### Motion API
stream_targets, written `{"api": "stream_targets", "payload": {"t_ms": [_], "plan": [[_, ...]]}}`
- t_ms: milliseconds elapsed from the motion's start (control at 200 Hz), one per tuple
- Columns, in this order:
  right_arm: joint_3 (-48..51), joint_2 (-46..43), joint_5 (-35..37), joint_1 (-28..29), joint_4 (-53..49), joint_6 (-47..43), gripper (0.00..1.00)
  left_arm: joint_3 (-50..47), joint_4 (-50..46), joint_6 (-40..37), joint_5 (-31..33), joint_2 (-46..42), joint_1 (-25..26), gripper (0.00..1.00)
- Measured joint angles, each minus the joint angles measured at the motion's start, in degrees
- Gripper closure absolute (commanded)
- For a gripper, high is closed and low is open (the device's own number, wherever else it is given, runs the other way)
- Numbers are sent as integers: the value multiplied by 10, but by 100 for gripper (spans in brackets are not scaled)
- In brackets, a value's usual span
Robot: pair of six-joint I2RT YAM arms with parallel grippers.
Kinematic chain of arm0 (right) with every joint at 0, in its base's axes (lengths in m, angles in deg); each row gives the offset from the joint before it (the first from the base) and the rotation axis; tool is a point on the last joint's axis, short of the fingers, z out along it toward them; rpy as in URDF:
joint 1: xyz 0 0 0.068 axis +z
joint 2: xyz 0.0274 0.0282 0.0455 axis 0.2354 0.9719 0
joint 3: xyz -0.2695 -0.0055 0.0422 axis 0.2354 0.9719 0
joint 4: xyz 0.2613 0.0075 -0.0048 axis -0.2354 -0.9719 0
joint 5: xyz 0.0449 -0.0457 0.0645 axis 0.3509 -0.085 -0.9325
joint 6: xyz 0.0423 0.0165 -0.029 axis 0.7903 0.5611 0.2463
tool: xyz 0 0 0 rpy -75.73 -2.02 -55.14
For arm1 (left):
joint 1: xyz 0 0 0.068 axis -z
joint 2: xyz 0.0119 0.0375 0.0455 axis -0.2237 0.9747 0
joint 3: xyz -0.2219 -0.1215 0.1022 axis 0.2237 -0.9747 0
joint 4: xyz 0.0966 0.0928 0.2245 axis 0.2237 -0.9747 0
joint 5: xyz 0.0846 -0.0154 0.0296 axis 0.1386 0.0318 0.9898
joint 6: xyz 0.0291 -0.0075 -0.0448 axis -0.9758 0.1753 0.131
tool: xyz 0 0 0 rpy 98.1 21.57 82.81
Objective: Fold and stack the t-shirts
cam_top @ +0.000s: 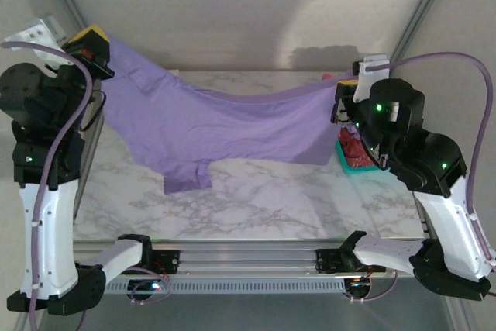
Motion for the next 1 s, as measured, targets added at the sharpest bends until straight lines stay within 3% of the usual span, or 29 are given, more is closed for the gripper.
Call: {"api": "stream_targets", "payload": {"t_ms": [651,1001], "plan": [[-29,-97,-94,0,-79,52,100,71,-114,-7,5,-79,0,100],[-32,-91,-81,0,-94,59,100,143,-177,-33,44,-63,-3,100]]}}
